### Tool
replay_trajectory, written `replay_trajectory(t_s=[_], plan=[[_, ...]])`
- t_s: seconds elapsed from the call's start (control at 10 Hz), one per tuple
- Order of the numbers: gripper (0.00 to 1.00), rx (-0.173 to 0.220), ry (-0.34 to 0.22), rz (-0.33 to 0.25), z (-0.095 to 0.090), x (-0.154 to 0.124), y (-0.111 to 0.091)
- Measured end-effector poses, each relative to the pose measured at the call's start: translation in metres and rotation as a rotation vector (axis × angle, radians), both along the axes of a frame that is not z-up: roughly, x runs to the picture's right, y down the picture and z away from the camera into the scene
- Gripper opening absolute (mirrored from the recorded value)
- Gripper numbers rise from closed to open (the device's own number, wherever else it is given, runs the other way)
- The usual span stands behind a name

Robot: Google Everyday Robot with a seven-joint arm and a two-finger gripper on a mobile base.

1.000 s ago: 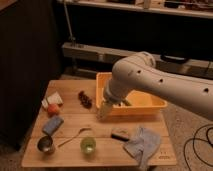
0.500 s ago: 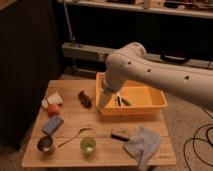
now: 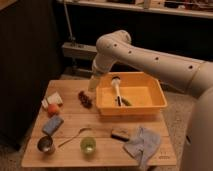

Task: Place grapes in metal cup

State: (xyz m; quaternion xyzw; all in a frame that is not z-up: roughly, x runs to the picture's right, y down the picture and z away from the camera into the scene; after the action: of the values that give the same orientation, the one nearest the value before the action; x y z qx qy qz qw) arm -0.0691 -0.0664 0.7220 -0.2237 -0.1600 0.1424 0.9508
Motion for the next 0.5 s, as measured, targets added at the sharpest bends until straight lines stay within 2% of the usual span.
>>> replay_trajectory(t_s=[0.2, 0.3, 0.5], plan=[[0.8, -0.021, -0.04, -0.016, 0.013, -0.035, -0.001], [0.8, -0.038, -0.052, -0.026, 0.021, -0.054, 0.005], [0.8, -0.097, -0.041, 0.004, 0.05, -0.067, 0.025]])
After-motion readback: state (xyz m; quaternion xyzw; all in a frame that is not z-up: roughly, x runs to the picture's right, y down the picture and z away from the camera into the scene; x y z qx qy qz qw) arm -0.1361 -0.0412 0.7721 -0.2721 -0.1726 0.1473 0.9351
